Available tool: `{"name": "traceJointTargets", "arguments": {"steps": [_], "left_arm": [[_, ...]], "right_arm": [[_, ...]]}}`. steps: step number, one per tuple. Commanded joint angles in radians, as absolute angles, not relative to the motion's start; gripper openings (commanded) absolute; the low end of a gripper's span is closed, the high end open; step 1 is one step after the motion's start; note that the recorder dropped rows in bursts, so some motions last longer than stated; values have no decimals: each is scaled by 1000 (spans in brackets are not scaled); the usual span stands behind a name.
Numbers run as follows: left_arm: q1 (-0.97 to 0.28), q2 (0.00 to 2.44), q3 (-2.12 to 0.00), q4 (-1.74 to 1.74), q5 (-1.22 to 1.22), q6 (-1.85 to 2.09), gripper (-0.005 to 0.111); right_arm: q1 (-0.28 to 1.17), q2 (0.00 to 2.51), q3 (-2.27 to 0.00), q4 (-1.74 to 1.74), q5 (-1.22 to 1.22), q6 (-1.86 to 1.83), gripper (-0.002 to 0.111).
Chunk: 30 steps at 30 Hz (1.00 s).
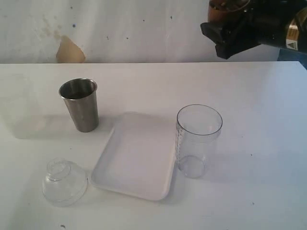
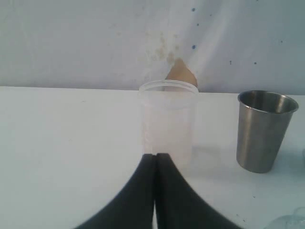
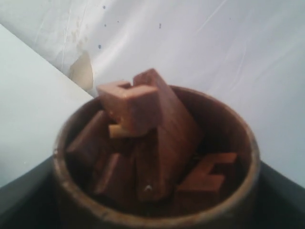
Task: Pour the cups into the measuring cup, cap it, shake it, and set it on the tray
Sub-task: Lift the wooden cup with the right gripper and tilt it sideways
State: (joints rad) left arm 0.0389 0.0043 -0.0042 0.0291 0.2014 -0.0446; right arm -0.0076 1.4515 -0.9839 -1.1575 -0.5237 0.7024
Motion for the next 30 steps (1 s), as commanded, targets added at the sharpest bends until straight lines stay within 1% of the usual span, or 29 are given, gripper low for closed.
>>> {"name": "traceJointTargets", "arguments": {"steps": [1, 6, 13, 18, 21, 30], "left_arm": [[38, 0, 0, 19, 188, -47, 0], [38, 0, 0, 19, 188, -47, 0], [38, 0, 0, 19, 188, -47, 0], [38, 0, 0, 19, 188, -47, 0], [38, 0, 0, 19, 188, -47, 0], [38, 0, 0, 19, 188, -47, 0]], "right_arm": [[-63, 1384, -924, -1229, -586, 723, 0], [-102, 1355, -853, -1343, -584, 737, 0], [-102, 1412, -811, -1345, -581, 715, 0], [-100, 1439, -811, -1341, -609, 574, 0], [-100, 1455, -811, -1341, -614, 563, 0], [-100, 1490, -811, -1343, -719, 395, 0]]}}
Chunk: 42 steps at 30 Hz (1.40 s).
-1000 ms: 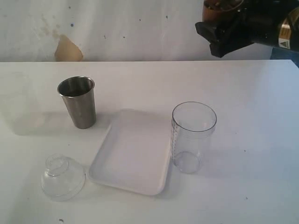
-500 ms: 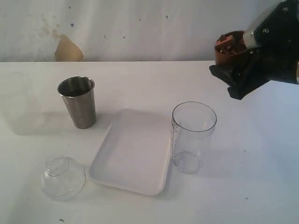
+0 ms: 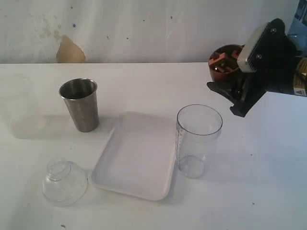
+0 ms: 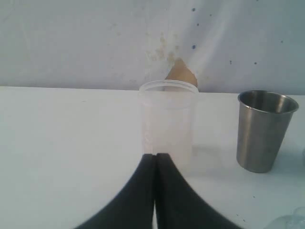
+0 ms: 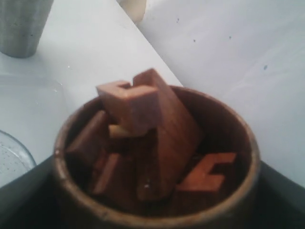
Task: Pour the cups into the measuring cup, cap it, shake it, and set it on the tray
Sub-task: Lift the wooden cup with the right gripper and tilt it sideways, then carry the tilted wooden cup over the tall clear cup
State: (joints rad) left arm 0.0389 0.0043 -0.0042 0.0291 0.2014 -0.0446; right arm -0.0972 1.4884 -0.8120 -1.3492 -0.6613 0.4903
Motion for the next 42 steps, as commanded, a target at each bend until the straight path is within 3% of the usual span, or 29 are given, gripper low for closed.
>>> {"name": "traceJointTargets", "arguments": {"steps": [1, 42], "left_arm": [[38, 0, 0, 19, 188, -47, 0], [38, 0, 0, 19, 188, -47, 0]], "right_arm": [[-100, 1490, -811, -1343, -716, 382, 0], [-100, 1509, -802, -1370, -764, 0, 0]]}}
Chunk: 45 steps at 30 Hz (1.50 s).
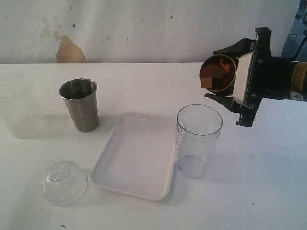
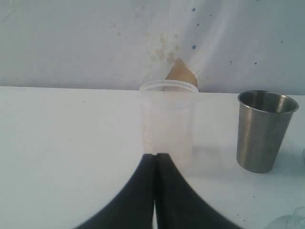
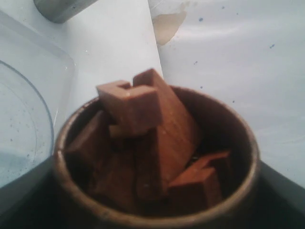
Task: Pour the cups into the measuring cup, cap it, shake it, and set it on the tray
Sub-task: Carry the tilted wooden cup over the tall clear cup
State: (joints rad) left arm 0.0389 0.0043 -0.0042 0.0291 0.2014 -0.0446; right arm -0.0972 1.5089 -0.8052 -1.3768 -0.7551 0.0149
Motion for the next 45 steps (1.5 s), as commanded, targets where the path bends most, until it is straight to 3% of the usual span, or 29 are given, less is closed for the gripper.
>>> {"name": "traceJointTargets", "arguments": {"steps": [1, 35, 45], "left_arm": [[38, 0, 0, 19, 188, -47, 0], [38, 0, 0, 19, 188, -47, 0], [38, 0, 0, 19, 188, -47, 0]], "right_arm": [[-100, 1509, -802, -1370, -764, 0, 0], [-100, 1549, -820, -1341, -853, 0, 0], [-100, 1559, -831, -1357, -809, -209, 0]]}}
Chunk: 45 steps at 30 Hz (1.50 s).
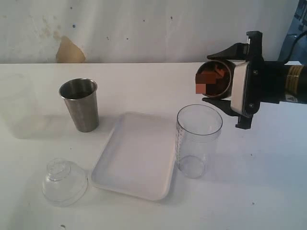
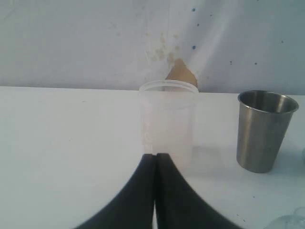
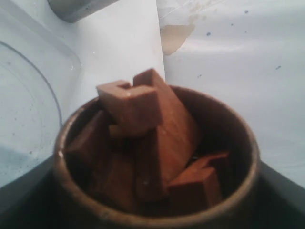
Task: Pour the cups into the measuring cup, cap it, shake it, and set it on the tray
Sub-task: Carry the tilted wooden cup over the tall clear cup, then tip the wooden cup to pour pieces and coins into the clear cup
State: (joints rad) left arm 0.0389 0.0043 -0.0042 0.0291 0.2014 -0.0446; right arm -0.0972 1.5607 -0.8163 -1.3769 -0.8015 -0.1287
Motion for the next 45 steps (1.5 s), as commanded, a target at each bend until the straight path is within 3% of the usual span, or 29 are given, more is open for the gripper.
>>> {"name": "traceJointTargets", "arguments": {"steps": [1, 34, 45], "left_arm": [[38, 0, 0, 19, 188, -47, 0], [38, 0, 0, 19, 188, -47, 0], [38, 0, 0, 19, 188, -47, 0]], "right_arm": [[-100, 1559, -835, -1357, -809, -216, 0], [-100, 1559, -839, -1359, -884, -339, 0], [-100, 1559, -839, -1366, -877, -568, 0]]}}
